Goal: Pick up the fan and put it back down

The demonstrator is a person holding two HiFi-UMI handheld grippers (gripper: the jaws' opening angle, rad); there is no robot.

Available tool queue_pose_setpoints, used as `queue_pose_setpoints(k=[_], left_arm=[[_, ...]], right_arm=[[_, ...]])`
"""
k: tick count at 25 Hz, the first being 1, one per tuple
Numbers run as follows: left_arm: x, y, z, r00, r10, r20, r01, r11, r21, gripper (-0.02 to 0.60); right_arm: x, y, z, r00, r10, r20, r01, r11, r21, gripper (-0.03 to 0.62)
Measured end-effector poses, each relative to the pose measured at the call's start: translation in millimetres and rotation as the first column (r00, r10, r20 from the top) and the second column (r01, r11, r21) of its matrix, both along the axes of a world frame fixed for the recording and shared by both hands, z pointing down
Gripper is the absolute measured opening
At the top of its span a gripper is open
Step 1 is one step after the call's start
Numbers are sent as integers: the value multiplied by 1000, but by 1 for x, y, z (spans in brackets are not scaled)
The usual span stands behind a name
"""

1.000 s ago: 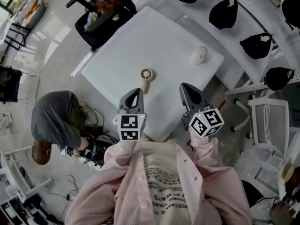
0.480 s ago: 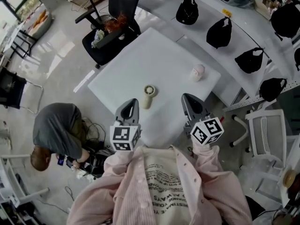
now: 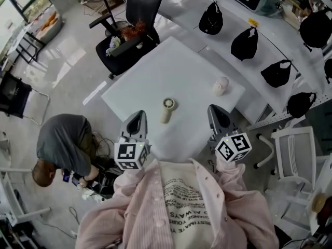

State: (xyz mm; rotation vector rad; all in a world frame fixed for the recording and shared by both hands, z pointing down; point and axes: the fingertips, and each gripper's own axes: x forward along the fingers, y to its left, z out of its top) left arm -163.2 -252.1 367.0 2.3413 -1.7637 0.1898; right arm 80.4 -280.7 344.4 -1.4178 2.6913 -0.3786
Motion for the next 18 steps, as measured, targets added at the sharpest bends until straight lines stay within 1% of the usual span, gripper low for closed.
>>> queue_pose_setpoints(k=[4,7,10,18], left_arm=[[-12,4,-5,1000,-25,1,25,1000,10,3],[-18,5,-7,999,-39,6,38,999,15,3],[-20,4,-8,999,-44,10,43,999,18,3],[-20,4,-9,999,-46,21,46,999,22,3]], right_arm=[[0,1,-7,1000,0,21,-1,1000,12,0],[1,0,-16,1000,12,5,-12,999,41,0],[1,-2,-23,1000,16,-10,-16,998,68,0],[-1,-2,-26,1000,17,-10,-16,997,77,-1]])
